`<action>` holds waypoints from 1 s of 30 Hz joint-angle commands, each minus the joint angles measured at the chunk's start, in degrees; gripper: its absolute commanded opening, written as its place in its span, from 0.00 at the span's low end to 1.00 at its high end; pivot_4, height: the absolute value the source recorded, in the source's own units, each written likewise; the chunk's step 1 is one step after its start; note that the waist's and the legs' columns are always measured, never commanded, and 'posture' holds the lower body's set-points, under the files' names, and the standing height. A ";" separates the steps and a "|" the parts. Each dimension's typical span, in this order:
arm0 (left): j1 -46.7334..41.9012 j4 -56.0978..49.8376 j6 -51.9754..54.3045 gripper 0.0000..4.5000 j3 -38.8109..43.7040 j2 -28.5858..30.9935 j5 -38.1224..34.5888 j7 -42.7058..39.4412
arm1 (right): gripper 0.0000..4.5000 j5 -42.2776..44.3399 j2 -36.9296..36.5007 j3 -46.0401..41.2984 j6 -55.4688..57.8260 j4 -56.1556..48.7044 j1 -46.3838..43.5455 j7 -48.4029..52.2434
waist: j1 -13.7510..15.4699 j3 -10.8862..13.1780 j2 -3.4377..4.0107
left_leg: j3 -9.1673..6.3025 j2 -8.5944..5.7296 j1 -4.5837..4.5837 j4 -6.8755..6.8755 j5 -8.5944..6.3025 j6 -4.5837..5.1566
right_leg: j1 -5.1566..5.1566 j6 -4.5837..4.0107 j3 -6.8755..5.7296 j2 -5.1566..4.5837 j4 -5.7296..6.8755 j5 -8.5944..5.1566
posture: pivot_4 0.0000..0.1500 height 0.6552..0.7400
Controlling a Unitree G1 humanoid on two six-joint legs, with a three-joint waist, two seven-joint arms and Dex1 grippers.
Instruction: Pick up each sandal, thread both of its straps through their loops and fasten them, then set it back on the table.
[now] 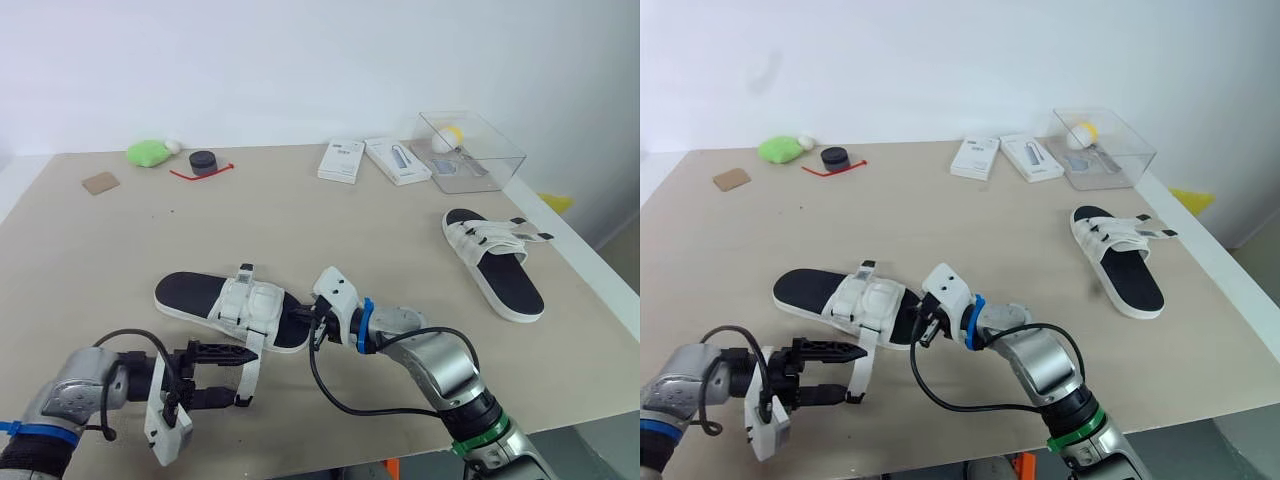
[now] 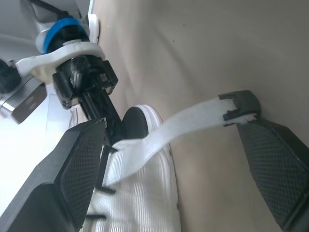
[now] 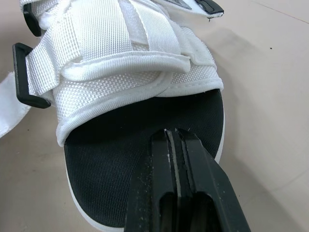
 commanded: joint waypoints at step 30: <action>2.72 -38.34 83.59 0.00 -13.24 20.17 -69.11 3.55 | 0.00 -1.81 -1.72 0.86 3.84 4.22 -1.33 -0.96 | -0.06 0.07 -0.17 | 0.00 0.12 0.31 0.02 0.00 0.05 | 0.14 -0.10 0.00 0.12 0.34 -0.36 | 1.00 1.00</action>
